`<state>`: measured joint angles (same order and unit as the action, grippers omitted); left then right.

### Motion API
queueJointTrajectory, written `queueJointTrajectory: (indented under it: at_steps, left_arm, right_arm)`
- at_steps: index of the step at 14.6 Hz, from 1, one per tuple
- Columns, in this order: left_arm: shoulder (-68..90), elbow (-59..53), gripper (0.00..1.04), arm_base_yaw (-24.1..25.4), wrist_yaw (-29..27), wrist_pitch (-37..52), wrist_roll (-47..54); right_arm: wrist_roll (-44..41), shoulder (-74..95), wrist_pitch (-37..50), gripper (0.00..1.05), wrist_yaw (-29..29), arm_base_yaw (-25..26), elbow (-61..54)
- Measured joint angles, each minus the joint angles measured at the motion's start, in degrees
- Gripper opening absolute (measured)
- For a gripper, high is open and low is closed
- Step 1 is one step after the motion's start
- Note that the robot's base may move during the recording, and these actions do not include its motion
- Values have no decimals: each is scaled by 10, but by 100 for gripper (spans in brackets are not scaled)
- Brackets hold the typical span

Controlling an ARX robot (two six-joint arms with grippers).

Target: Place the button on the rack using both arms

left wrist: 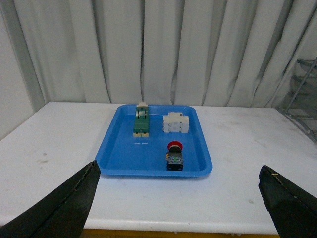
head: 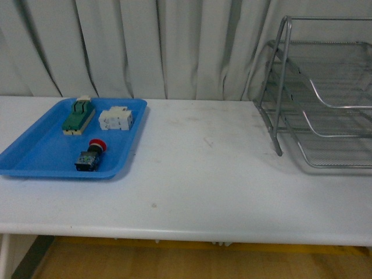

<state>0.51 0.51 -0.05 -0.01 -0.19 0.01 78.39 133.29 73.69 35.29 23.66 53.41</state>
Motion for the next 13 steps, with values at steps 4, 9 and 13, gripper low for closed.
queueJointTrajectory:
  at_steps: [4,9,13]
  left_arm:
    - [0,0,98,0,0,0,0]
    - [0,0,98,0,0,0,0]
    - [0,0,98,0,0,0,0]
  right_arm:
    - [-4,17,1,98,-6,-15,18]
    - [-9,25,5,98,-8,-24,30]
    - [-9,25,7,98,-7,-27,18]
